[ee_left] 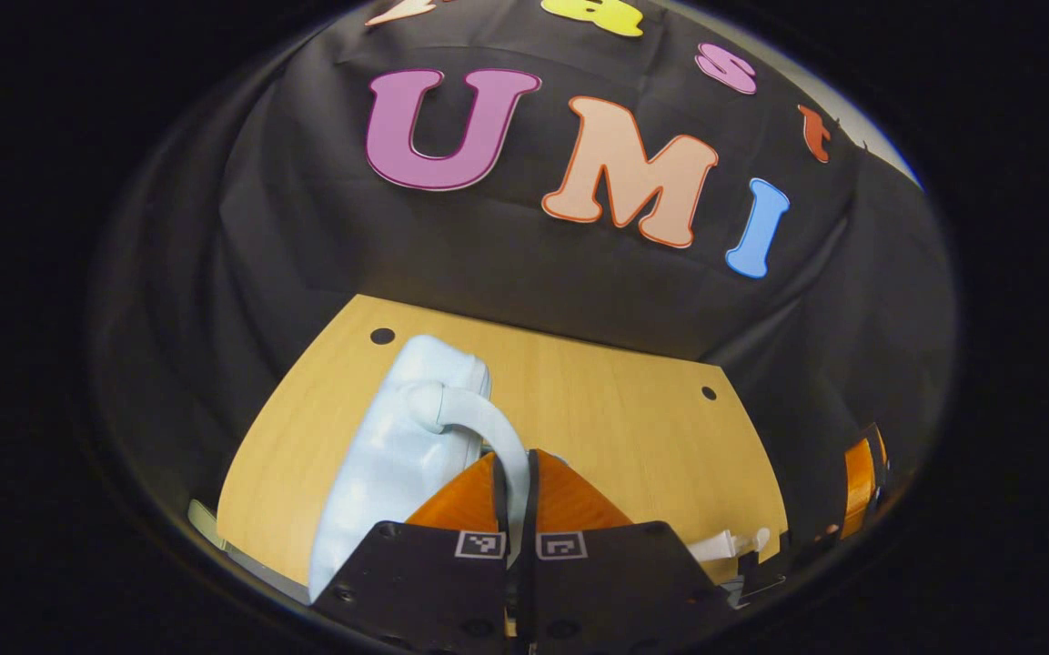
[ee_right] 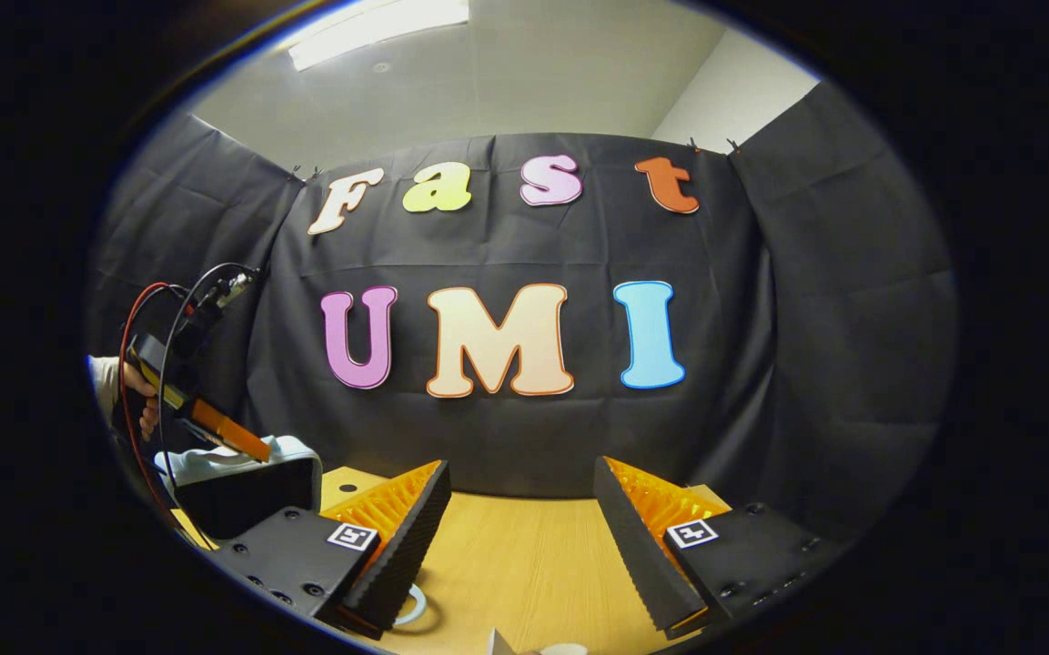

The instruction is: First open the suitcase, pack the skin care products into it, and then close the suitcase.

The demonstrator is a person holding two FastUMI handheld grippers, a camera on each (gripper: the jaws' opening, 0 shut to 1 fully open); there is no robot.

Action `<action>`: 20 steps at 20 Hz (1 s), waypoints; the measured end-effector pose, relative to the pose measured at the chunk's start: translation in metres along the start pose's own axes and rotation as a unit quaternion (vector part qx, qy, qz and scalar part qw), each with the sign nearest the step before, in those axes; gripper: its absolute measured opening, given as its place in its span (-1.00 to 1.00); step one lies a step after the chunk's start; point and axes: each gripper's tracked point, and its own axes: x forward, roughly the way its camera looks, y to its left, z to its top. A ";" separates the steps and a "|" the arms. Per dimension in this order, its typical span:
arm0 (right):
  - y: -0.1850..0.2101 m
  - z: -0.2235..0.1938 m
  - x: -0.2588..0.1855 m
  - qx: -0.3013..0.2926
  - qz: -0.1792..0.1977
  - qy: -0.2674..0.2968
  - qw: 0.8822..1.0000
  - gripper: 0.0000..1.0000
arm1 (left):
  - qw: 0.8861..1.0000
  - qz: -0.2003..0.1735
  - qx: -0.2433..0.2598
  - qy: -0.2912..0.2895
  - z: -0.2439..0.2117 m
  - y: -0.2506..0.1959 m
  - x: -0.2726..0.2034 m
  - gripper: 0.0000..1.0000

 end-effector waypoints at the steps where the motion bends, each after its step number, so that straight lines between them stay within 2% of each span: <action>1: 0.005 0.000 0.001 -0.001 0.001 -0.001 1.000 1.00 | 1.000 0.002 -0.004 -0.004 0.005 0.009 -0.003 -1.00; 6: 0.034 0.000 0.001 -0.007 0.007 -0.006 1.000 0.94 | 1.000 0.023 -0.007 -0.019 0.020 0.057 -0.011 -1.00; 7: 0.039 0.001 0.001 -0.009 0.008 -0.007 1.000 1.00 | 0.999 0.026 -0.005 -0.022 0.022 0.066 -0.011 -1.00; 11: 0.055 -0.002 0.002 0.000 0.014 -0.009 1.000 0.98 | 0.999 0.022 -0.012 -0.023 0.027 0.094 -0.009 -0.98; 20: 0.055 -0.012 0.006 0.008 -0.011 0.007 1.000 0.99 | 0.997 0.065 -0.015 -0.025 0.032 0.179 -0.003 -1.00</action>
